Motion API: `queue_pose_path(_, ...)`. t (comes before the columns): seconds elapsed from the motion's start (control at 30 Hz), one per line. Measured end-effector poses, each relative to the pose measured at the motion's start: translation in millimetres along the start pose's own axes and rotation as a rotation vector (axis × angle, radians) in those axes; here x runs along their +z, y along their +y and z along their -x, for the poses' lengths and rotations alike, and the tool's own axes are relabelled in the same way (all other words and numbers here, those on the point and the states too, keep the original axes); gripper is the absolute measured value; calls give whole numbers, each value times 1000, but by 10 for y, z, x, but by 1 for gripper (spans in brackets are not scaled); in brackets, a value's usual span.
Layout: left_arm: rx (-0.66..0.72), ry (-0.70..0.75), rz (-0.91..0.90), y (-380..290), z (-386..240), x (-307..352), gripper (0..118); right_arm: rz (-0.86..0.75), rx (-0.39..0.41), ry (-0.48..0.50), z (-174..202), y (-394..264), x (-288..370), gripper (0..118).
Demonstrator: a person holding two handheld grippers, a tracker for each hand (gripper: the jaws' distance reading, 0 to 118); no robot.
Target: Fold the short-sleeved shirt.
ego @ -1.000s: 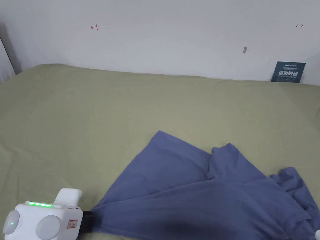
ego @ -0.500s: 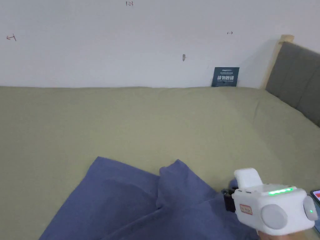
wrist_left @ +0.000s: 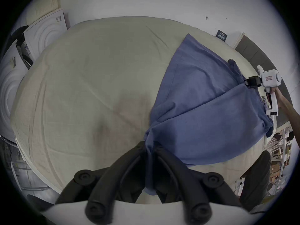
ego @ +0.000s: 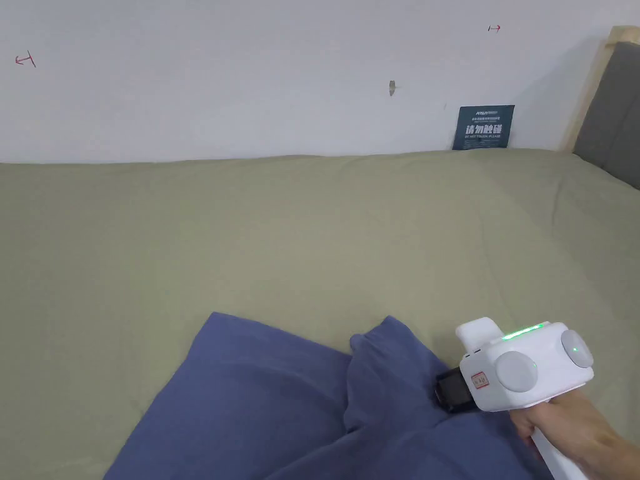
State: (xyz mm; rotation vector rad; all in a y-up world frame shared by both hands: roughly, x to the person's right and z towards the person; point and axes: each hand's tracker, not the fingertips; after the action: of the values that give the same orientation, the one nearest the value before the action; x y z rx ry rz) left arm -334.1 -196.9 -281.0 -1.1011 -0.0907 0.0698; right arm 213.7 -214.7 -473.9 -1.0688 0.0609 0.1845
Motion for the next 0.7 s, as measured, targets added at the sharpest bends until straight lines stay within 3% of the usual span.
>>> queue_pose_path(0.03, 2, 1, 0, 1, -4, 7, 8, -27, 7, 21, 34, -6, 72, 0)
queue_pose_path(0.23, 22, 8, -14, 24, -31, 128, 8, -187, -18, 41, 94, -32, 721, 0)
queue_pose_path(0.4, 67, -17, -173, 209, -96, 578, 9, -339, -29, 56, -73, -96, 1698, 0)
queue_pose_path(0.7, 16, -54, -489, 1105, -418, 1755, 8, -624, -70, -47, -387, -120, 3435, 0)
